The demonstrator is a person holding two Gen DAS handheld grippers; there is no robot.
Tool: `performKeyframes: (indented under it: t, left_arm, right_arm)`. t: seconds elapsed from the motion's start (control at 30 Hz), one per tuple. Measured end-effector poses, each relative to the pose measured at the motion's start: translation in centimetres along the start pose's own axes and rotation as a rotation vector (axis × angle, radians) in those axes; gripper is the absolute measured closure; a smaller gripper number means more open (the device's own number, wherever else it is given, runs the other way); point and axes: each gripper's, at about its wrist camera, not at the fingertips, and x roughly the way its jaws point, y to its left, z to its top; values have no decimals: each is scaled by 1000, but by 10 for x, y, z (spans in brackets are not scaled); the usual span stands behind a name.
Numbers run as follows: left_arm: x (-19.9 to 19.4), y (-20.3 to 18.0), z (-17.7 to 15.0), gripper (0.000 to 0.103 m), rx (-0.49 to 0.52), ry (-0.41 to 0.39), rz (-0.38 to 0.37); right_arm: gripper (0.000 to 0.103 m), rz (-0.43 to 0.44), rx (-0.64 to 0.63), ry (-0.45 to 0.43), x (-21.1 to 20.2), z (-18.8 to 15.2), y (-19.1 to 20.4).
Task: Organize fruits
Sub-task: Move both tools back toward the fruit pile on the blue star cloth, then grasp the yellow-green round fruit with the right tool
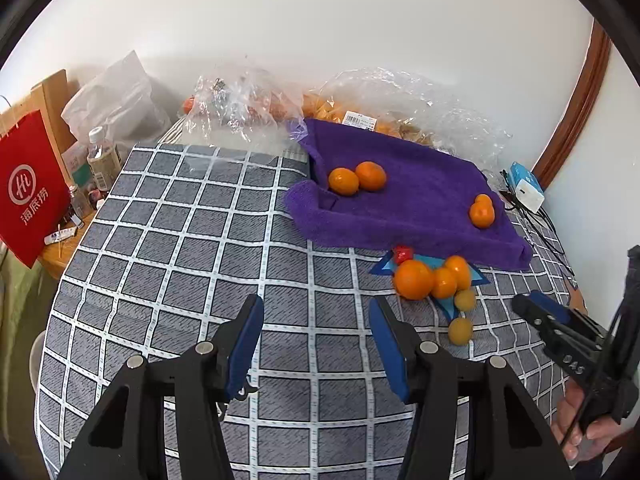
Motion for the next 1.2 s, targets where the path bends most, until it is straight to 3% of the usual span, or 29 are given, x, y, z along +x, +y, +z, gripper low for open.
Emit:
performKeyframes:
  t: [0.17,0.37,0.5,0.7,0.9,1.2]
  left_arm:
    - [6,10,-4,50,12,3,20]
    - [18,27,-11,51,-21,33,4]
    - [26,31,-14,51,-22,49,-5]
    - [37,31,-16,51,-16,63,-17]
    - [48,25,-23,50,5,75,-17]
    - [53,16,-32,51,42,93,23]
  right_arm:
    - [68,39,-16,53,26,-1,17]
    - [69,34,0,98,51,0,23]
    - [78,34,4,111,61,2,21]
    - [78,6,-14,80,49,1,16]
    - [78,-98,-6,52,32,-4,-12]
    - [78,-73,34,74,42,-14,-24]
